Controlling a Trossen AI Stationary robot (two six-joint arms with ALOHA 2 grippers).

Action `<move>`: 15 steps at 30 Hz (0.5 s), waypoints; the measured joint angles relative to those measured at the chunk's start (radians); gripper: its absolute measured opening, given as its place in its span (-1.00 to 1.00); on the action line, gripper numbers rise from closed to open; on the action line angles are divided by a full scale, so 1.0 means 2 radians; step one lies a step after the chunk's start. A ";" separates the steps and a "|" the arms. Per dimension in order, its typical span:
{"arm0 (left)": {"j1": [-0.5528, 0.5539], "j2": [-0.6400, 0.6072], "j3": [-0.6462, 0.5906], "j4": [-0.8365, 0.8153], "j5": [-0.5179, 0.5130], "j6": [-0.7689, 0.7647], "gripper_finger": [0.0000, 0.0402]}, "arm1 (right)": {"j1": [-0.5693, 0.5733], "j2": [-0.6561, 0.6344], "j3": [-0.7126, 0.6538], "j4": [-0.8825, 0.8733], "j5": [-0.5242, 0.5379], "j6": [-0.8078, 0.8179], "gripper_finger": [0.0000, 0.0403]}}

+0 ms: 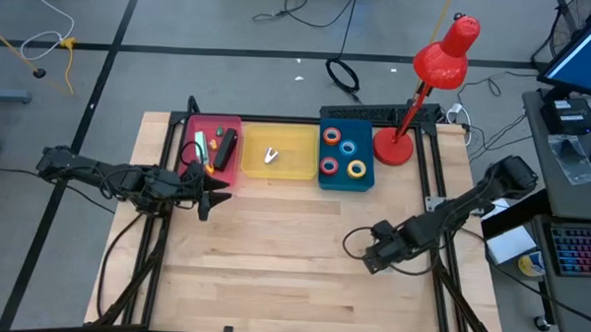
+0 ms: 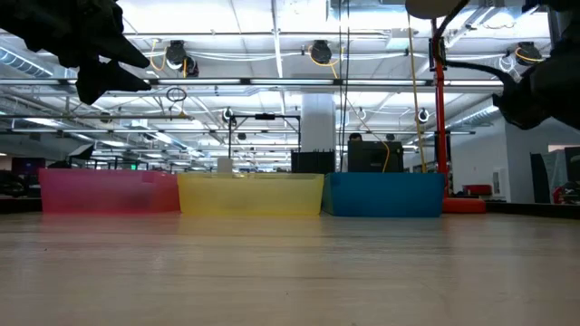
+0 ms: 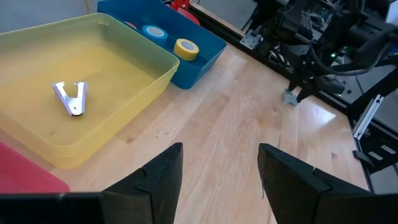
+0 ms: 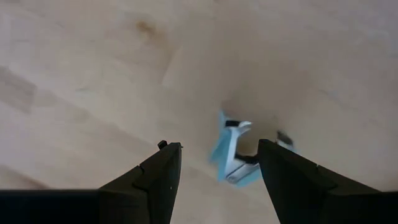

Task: Pick and place Stapler, Stapler remover, tape
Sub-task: Put the light blue stapler remover into the yellow bin

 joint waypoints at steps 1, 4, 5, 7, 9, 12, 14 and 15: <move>0.000 0.000 0.000 0.000 0.000 0.000 0.03 | 0.000 0.004 0.000 -0.001 0.000 0.000 0.02; 0.000 0.000 0.000 0.000 0.000 0.001 0.03 | 0.000 0.015 -0.008 0.007 0.000 0.000 0.02; 0.000 0.000 0.000 0.000 0.000 0.001 0.03 | 0.000 0.018 -0.012 0.011 0.000 0.000 0.02; 0.000 0.000 0.000 0.000 0.000 0.001 0.03 | 0.000 0.023 -0.018 0.021 -0.001 -0.001 0.02; 0.000 0.000 0.000 0.000 0.000 0.001 0.03 | 0.000 0.026 -0.026 0.035 -0.001 -0.002 0.02; 0.000 0.000 0.000 0.000 0.000 0.001 0.03 | 0.000 0.026 -0.040 0.059 -0.001 -0.001 0.02; 0.000 0.000 0.000 0.000 0.000 0.001 0.03 | 0.000 0.024 -0.048 0.073 -0.002 -0.001 0.02; 0.000 0.000 0.000 0.000 0.000 0.001 0.03 | 0.000 0.023 -0.050 0.075 -0.002 0.000 0.02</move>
